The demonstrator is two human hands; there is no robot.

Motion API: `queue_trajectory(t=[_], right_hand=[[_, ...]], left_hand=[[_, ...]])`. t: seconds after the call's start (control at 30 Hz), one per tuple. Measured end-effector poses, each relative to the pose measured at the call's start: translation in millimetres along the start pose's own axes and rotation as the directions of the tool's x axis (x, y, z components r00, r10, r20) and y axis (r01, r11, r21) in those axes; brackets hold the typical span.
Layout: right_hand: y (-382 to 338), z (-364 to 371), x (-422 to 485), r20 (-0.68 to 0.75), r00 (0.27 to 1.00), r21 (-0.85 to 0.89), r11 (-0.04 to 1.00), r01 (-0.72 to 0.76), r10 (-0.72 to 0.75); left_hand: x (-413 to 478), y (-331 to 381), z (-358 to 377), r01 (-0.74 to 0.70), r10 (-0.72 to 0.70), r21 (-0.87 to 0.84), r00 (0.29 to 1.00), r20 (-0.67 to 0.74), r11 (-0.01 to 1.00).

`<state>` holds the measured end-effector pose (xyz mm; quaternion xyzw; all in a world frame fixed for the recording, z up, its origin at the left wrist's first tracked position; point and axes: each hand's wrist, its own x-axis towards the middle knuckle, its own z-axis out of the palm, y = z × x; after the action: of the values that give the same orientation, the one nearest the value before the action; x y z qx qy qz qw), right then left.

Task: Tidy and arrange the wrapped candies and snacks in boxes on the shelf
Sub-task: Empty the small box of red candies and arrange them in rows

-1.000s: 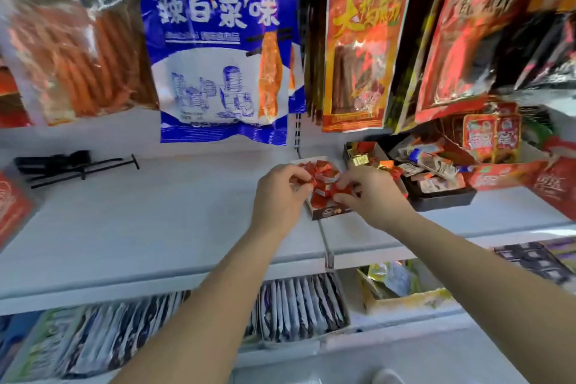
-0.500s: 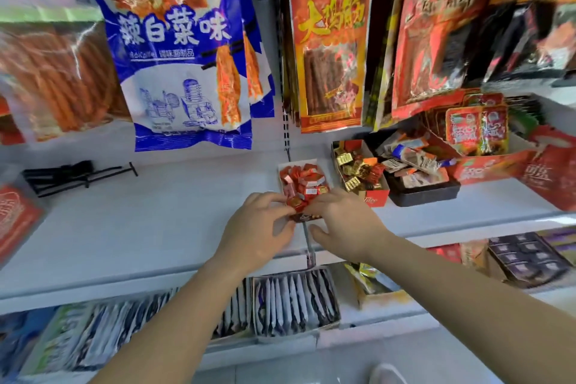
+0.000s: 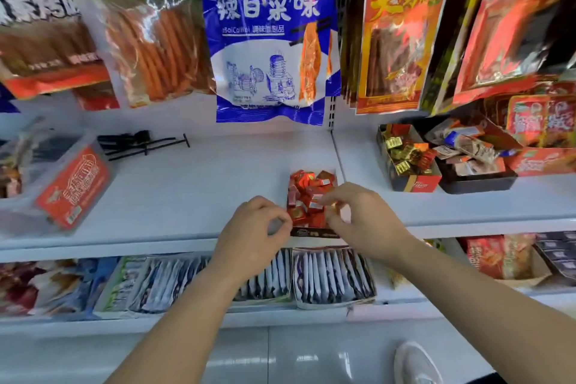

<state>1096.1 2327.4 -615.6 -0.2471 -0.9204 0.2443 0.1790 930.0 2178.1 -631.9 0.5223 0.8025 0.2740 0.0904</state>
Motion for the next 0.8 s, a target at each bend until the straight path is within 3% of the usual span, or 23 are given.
queue_trajectory(t=[0.13, 0.37, 0.57, 0.8], right_hand=[[20.5, 3.0, 22.3, -0.073, 0.994, -0.029, 0.996, -0.087, 0.084], [32.1, 12.6, 43.4, 0.008, 0.999, -0.130, 0.991, 0.045, -0.044], [40.1, 8.9, 51.3, 0.149, 0.988, -0.191, 0.980, 0.058, -0.029], [38.9, -1.4, 43.5, 0.084, 0.995, 0.073, 0.996, -0.057, 0.051]], left_hand=[[16.3, 2.0, 5.8, 0.002, -0.002, -0.010, 0.997, -0.071, 1.000], [43.2, 4.3, 21.0, -0.013, 0.020, 0.069, 0.995, -0.102, 0.998], [53.5, 2.3, 21.9, 0.000, 0.002, 0.062, 1.000, -0.026, 0.998], [59.0, -2.1, 9.8, -0.025, 0.023, 0.033, 0.996, 0.085, 0.999]])
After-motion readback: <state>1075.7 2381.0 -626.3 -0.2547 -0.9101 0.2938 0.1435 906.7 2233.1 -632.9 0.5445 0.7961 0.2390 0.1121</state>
